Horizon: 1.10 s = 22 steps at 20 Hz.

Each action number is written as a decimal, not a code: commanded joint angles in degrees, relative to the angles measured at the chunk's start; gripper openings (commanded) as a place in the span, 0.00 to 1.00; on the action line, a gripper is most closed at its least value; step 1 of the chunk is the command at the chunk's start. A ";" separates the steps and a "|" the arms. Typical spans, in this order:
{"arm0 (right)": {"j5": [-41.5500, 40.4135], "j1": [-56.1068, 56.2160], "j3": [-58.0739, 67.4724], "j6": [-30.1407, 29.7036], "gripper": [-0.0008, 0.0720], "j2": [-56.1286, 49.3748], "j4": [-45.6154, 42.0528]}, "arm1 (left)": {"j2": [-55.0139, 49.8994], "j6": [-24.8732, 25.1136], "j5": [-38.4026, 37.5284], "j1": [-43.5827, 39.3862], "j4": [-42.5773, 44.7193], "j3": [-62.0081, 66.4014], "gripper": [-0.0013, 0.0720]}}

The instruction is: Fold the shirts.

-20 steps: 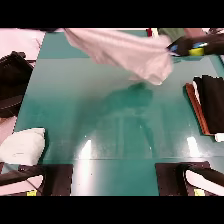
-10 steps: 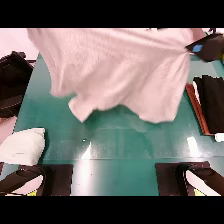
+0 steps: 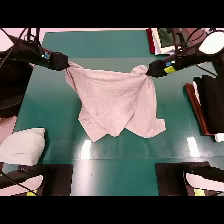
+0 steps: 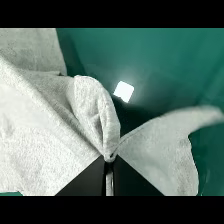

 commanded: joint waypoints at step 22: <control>-18.93 1.01 5.29 -0.66 0.03 28.41 -0.72 | 21.55 1.42 3.76 -0.02 -2.40 20.37 0.05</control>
